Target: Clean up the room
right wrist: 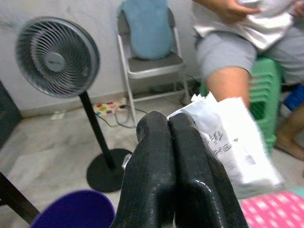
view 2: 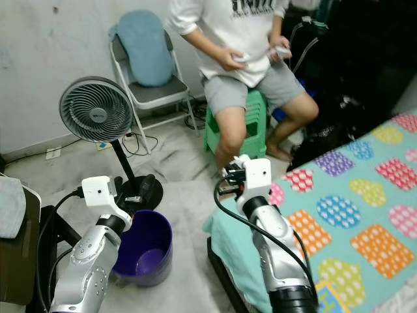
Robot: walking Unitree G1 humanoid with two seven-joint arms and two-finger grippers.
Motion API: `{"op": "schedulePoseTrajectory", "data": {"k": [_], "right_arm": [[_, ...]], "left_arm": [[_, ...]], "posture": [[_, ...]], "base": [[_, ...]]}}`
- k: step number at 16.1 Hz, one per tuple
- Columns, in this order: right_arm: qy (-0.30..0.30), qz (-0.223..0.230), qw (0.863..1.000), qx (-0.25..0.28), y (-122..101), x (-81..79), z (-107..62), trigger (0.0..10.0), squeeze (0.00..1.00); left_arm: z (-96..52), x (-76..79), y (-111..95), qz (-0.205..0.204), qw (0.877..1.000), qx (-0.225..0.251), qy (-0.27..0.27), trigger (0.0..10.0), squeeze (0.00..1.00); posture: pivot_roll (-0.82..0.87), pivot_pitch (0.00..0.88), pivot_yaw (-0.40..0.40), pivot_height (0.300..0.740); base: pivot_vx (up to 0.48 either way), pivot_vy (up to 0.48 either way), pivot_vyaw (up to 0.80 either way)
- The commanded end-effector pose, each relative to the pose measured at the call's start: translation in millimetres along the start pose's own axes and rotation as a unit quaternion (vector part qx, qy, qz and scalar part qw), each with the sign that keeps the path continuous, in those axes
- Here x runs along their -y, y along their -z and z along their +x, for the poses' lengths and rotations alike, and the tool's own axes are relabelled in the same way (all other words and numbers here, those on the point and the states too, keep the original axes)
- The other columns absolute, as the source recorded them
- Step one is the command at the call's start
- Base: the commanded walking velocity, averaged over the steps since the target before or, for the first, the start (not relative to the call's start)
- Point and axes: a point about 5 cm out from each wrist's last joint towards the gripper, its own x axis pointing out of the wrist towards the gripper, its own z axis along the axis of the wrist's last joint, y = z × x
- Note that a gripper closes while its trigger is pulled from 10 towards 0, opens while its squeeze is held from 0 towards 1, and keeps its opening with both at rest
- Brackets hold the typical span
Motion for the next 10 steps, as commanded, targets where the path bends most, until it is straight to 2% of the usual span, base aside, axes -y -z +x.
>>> {"op": "schedulePoseTrajectory", "data": {"k": [1, 7, 10], "right_arm": [[-0.013, 0.002, 1.0, 0.001, -0.8, -7.5, 3.0, 10.0, 0.0], [-0.016, -0.012, 1.0, 0.005, -2.6, -7.6, 3.5, 10.0, 0.0], [-0.017, -0.008, 1.0, 0.006, -2.5, -8.7, 3.2, 10.0, 0.0]], "left_arm": [[-0.2, -4.3, 0.2, -0.008, 1.0, 0.002, -0.024, 10.0, 0.0], [2.0, -5.0, 2.3, -0.024, 0.999, -0.008, -0.039, 10.0, 0.0], [1.7, -5.0, 2.6, -0.026, 0.999, -0.01, -0.041, 10.0, 0.0]], "posture": [[-0.06, 0.069, 0.032, 0.74], [-0.06, 0.067, 0.029, 0.74], [-0.06, 0.068, 0.028, 0.74]], "base": [[0.0, 0.0, 0.0], [0.0, 0.0, 0.0], [0.0, 0.472, 0.71]]}}
